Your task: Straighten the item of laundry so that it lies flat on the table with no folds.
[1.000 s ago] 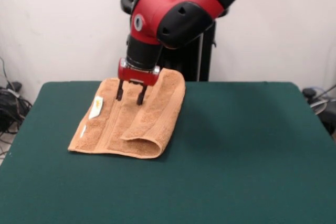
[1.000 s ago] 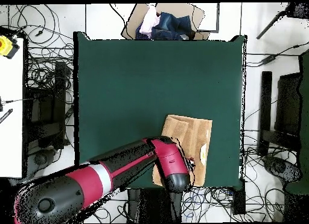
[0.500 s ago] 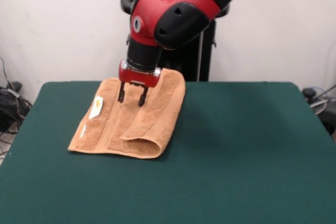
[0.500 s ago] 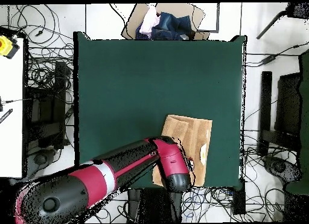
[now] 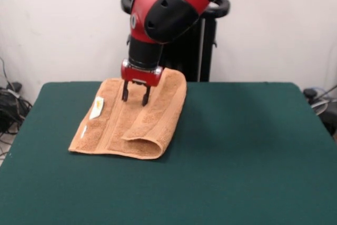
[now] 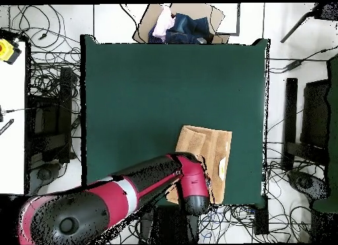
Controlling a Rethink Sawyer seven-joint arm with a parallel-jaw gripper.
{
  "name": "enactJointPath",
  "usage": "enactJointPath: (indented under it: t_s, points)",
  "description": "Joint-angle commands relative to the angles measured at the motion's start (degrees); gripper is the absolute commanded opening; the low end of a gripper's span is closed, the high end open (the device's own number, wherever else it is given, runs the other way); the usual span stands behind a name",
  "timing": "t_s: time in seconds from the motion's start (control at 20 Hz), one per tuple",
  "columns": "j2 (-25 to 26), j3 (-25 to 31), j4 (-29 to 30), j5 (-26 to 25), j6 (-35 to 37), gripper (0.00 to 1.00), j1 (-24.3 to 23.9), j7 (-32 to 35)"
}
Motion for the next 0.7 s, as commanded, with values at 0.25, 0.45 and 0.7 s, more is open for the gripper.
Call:
enactJointPath:
  t_s: [0.25,0.45,0.7]
  points:
    - [-2.64,12.81,2.13,7.10,-0.56,1.00,-0.60,-10.10]
    - [-2.99,13.15,2.33,7.20,0.25,1.00,-0.41,-10.16]
    - [-3.56,13.28,2.68,7.21,0.62,1.00,-0.41,-10.07]
